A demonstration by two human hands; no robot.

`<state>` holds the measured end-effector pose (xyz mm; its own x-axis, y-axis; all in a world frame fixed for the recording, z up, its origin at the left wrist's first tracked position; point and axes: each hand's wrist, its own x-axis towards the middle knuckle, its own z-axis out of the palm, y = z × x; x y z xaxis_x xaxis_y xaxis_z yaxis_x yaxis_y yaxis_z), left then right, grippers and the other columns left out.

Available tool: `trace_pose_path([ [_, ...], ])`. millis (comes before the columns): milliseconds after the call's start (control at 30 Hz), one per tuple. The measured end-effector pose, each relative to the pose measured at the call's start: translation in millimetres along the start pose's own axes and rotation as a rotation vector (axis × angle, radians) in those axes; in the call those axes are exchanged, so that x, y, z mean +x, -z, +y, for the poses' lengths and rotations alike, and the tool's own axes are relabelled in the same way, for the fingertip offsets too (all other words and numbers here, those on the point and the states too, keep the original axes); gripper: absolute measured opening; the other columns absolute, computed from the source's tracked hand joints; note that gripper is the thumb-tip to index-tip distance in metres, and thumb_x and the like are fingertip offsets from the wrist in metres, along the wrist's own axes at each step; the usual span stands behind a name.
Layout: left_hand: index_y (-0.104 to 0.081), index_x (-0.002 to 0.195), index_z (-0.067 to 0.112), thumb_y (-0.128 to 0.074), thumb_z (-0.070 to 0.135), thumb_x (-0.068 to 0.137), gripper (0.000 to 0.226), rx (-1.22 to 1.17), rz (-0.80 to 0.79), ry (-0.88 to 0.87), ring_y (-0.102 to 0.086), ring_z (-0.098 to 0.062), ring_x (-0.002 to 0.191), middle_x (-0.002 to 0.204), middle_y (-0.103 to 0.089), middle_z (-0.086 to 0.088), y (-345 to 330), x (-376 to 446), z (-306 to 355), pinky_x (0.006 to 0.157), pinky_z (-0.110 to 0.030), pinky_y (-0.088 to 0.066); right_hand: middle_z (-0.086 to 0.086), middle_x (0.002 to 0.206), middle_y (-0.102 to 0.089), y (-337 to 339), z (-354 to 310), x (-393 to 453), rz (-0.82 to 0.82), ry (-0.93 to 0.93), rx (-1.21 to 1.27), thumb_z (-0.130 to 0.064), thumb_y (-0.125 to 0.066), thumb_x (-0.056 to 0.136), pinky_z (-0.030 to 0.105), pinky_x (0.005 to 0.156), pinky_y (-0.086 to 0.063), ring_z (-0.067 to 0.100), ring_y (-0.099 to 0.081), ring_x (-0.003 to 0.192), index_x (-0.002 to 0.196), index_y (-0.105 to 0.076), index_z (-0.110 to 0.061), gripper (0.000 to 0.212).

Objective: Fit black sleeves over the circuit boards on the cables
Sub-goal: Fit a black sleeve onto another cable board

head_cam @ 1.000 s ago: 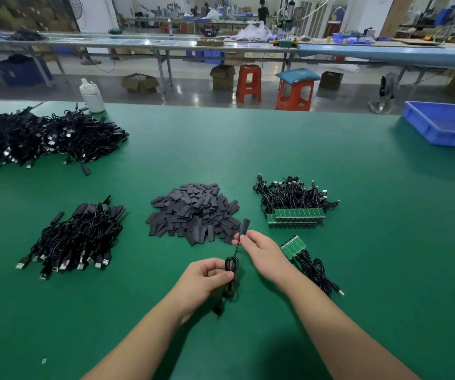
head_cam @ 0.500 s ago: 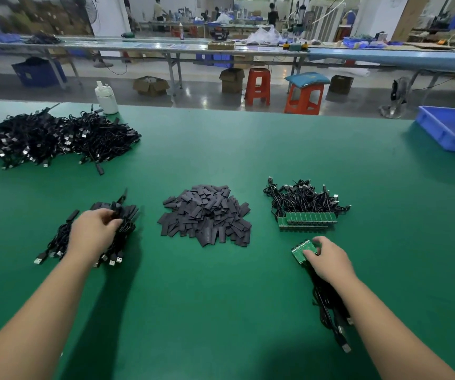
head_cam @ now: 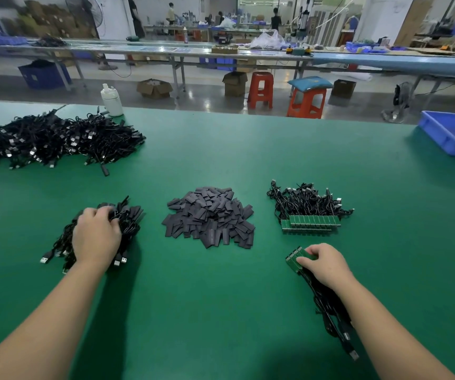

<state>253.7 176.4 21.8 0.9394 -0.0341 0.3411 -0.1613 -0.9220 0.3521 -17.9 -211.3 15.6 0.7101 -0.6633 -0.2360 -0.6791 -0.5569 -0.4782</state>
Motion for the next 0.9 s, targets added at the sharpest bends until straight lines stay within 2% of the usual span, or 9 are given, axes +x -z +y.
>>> trace_pose_path([
  [100, -0.066, 0.117, 0.015, -0.056, 0.018, 0.095, 0.024, -0.118, -0.056, -0.181, -0.060, -0.022, 0.087, 0.112, -0.065, -0.008, 3, -18, 41, 0.073, -0.037, -0.053, -0.004, 0.094, -0.071, 2, -8, -4, -0.011, 0.060, 0.191, -0.034, -0.072, 0.090, 0.031, 0.078, -0.048, 0.019, -0.064, 0.088, 0.103, -0.072, -0.015, 0.023],
  [200, -0.070, 0.113, 0.023, -0.060, 0.021, 0.095, 0.021, -0.289, -0.333, -0.344, -0.063, -0.009, 0.087, 0.106, -0.071, 0.006, 0, -49, 92, 0.084, -0.029, -0.053, -0.002, 0.104, -0.070, 1, -23, -9, 0.001, 0.067, 0.412, -0.032, -0.076, 0.087, 0.029, 0.085, -0.045, 0.016, -0.063, 0.096, 0.110, -0.072, -0.013, 0.030],
  [333, -0.066, 0.119, 0.032, -0.062, 0.037, 0.094, 0.026, -0.648, -0.718, -0.298, -0.062, 0.007, 0.092, 0.106, -0.068, 0.020, -13, -108, 158, 0.079, -0.013, -0.046, -0.005, 0.104, -0.070, -4, -46, -17, 0.004, 0.090, 0.583, -0.034, -0.076, 0.086, 0.031, 0.090, -0.045, 0.014, -0.062, 0.099, 0.109, -0.073, -0.012, 0.032],
  [400, -0.066, 0.121, 0.026, -0.061, 0.038, 0.095, 0.029, -0.765, -0.841, -0.208, -0.063, 0.002, 0.085, 0.105, -0.070, 0.013, -22, -131, 185, 0.080, -0.018, -0.051, -0.004, 0.088, -0.072, -7, -54, -21, -0.025, 0.120, 0.626, -0.033, -0.074, 0.088, 0.037, 0.086, -0.053, 0.015, -0.064, 0.085, 0.097, -0.075, -0.011, 0.024],
  [467, -0.068, 0.100, 0.014, -0.060, 0.034, 0.096, 0.022, -0.806, -0.882, -0.150, -0.058, -0.012, 0.074, 0.086, -0.068, 0.000, -28, -147, 202, 0.086, -0.040, -0.056, -0.003, 0.075, -0.070, -10, -59, -25, -0.045, 0.134, 0.669, -0.028, -0.073, 0.090, 0.044, 0.081, -0.057, 0.015, -0.062, 0.072, 0.088, -0.074, -0.011, 0.017],
  [533, -0.057, 0.079, 0.008, -0.062, 0.028, 0.095, 0.027, -0.822, -0.853, -0.108, -0.050, -0.017, 0.069, 0.071, -0.053, -0.008, -32, -153, 211, 0.084, -0.051, -0.054, 0.003, 0.080, -0.069, -12, -59, -28, -0.052, 0.128, 0.676, -0.025, -0.071, 0.091, 0.046, 0.079, -0.056, 0.018, -0.059, 0.072, 0.089, -0.071, -0.007, 0.019],
  [633, -0.055, 0.079, 0.000, -0.062, 0.026, 0.095, 0.032, -0.802, -0.851, -0.112, -0.060, -0.027, 0.068, 0.069, -0.058, -0.008, -31, -156, 216, 0.081, -0.055, -0.055, -0.004, 0.073, -0.057, -12, -55, -29, -0.038, 0.134, 0.629, -0.028, -0.073, 0.088, 0.033, 0.068, -0.046, 0.014, -0.051, 0.068, 0.082, -0.064, -0.016, 0.017],
  [733, -0.066, 0.090, 0.007, -0.057, 0.025, 0.098, 0.022, -0.765, -0.910, -0.151, -0.068, -0.039, 0.087, 0.076, -0.073, -0.005, -27, -159, 217, 0.079, -0.056, -0.055, -0.014, 0.055, -0.054, -12, -51, -29, -0.053, 0.157, 0.592, -0.028, -0.075, 0.086, 0.022, 0.057, -0.040, 0.004, -0.048, 0.054, 0.085, -0.072, -0.021, 0.007],
  [900, -0.066, 0.093, 0.006, -0.056, 0.024, 0.098, 0.022, -0.737, -0.917, -0.136, -0.068, -0.039, 0.090, 0.081, -0.074, -0.009, -26, -159, 217, 0.080, -0.055, -0.055, -0.008, 0.068, -0.069, -13, -52, -29, -0.068, 0.168, 0.541, -0.029, -0.075, 0.086, 0.025, 0.060, -0.045, 0.006, -0.056, 0.058, 0.086, -0.075, -0.023, 0.005],
])
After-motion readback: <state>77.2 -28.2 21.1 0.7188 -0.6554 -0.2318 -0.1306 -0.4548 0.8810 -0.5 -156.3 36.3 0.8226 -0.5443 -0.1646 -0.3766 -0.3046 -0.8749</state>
